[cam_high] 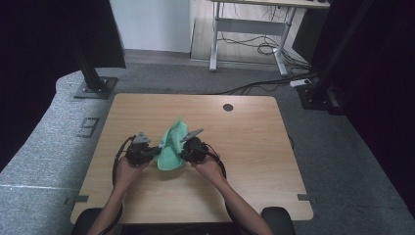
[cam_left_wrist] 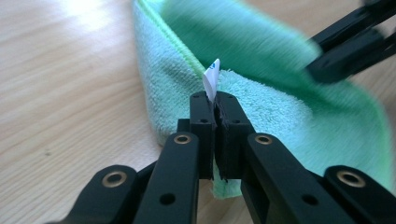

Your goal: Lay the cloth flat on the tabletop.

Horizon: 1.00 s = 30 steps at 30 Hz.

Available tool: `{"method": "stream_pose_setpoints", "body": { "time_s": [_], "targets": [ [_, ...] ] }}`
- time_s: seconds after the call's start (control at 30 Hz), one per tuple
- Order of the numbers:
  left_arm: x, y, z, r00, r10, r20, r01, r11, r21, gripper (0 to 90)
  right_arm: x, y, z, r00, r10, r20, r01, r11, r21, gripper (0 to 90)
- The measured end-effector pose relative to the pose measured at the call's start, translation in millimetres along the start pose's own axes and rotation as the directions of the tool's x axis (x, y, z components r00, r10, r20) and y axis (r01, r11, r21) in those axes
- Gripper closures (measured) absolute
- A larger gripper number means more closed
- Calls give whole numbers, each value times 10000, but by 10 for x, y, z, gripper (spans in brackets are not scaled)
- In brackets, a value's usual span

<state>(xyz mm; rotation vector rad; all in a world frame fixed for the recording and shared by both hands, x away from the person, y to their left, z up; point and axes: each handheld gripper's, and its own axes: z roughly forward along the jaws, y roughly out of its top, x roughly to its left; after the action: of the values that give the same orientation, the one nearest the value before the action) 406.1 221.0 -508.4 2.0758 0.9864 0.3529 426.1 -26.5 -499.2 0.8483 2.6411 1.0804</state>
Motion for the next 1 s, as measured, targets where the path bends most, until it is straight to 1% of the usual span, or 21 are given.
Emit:
{"method": "stream_pose_setpoints", "body": {
  "time_s": [0.1, 0.2, 0.3, 0.33, 0.37, 0.4, 0.47, 0.5, 0.57, 0.6, 0.63, 0.67, 0.7, 0.73, 0.77, 0.8, 0.83, 0.87, 0.9, 0.93, 1.0],
  "targets": [
    [48, -15, -52, 9995, -306, -94, 305, 9994, -182, 857, -154, -91, -192, 9991, 247, 355, -242, 9996, -144, 818],
    [63, -23, -71, 9992, -379, -112, 377, 9991, -206, 858, -238, -163, -263, 9979, 425, 480, -419, 9990, -136, 819],
    [84, -42, -73, 9987, -474, -172, 473, 9989, -74, 861, -423, -346, -365, 9936, 856, 736, -852, 9963, -87, 821],
    [84, -42, -73, 9987, -474, -172, 473, 9989, -74, 861, -423, -346, -365, 9936, 856, 736, -852, 9963, -87, 821],
    [92, -51, -60, 9983, -542, -219, 543, 9985, 31, 860, -507, -440, -401, 9897, 1126, 885, -1124, 9936, -63, 822],
    [92, -51, -60, 9983, -542, -219, 543, 9985, 31, 860, -507, -440, -401, 9897, 1126, 885, -1124, 9936, -63, 822],
    [104, -69, -36, 9978, -569, -336, 579, 9979, 290, 851, -627, -575, -421, 9835, 1475, 1050, -1483, 9889, -9, 823],
    [121, -93, -4, 9966, -682, -462, 708, 9959, 562, 836, -661, -615, -418, 9814, 1584, 1086, -1598, 9871, 41, 822],
    [136, -110, 17, 9956, -724, -588, 769, 9940, 775, 805, -682, -644, -414, 9800, 1654, 1104, -1672, 9859, 75, 822],
    [142, -121, 26, 9939, -735, -826, 800, 9938, 778, 740, -715, -685, -406, 9782, 1733, 1142, -1758, 9844, 119, 821],
    [146, -124, 24, 9914, -722, -1094, 800, 9945, 682, 531, -752, -732, -405, 9759, 1825, 1196, -1855, 9825, 142, 785],
    [151, -117, 9, 9896, -699, -1255, 777, 9953, 581, 531, -752, -732, -405, 9759, 1825, 1196, -1855, 9825, 142, 785],
    [153, -103, -13, 9890, -680, -1313, 743, 9963, 439, 485, -761, -744, -412, 9746, 1860, 1248, -1889, 9819, 119, 755],
    [149, -77, -55, 9895, -698, -1267, 711, 9975, 60, 364, -779, -747, -441, 9721, 1865, 1424, -1892, 9819, 52, 641],
    [146, -71, -61, 9897, -740, -1229, 747, 9972, 4, 335, -790, -742, -461, 9702, 1872, 1538, -1893, 9819, -10, 590],
    [146, -71, -61, 9897, -740, -1229, 747, 9972, 4, 315, -790, -742, -461, 9702, 1872, 1538, -1893, 9819, -10, 590],
    [141, -74, -43, 9889, -646, -1340, 653, 9979, 9, 281, -800, -725, -509, 9680, 1881, 1659, -1880, 9820, -163, 486],
    [141, -74, -43, 9889, -646, -1340, 653, 9979, 9, 273, -800, -725, -509, 9680, 1881, 1659, -1880, 9820, -163, 486],
    [142, -83, -21, 9892, -621, -1330, 639, 9979, 91, 267, -781, -702, -539, 9680, 1835, 1712, -1807, 9830, -319, 410],
    [148, -96, 5, 9899, -567, -1303, 592, 9981, 158, 267, -781, -702, -539, 9680, 1835, 1712, -1807, 9830, -319, 410],
    [167, -137, 88, 9919, -525, -1154, 568, 9978, 341, 242, -698, -690, -526, 9696, 1672, 1786, -1627, 9859, -400, 297]
  ]
}}
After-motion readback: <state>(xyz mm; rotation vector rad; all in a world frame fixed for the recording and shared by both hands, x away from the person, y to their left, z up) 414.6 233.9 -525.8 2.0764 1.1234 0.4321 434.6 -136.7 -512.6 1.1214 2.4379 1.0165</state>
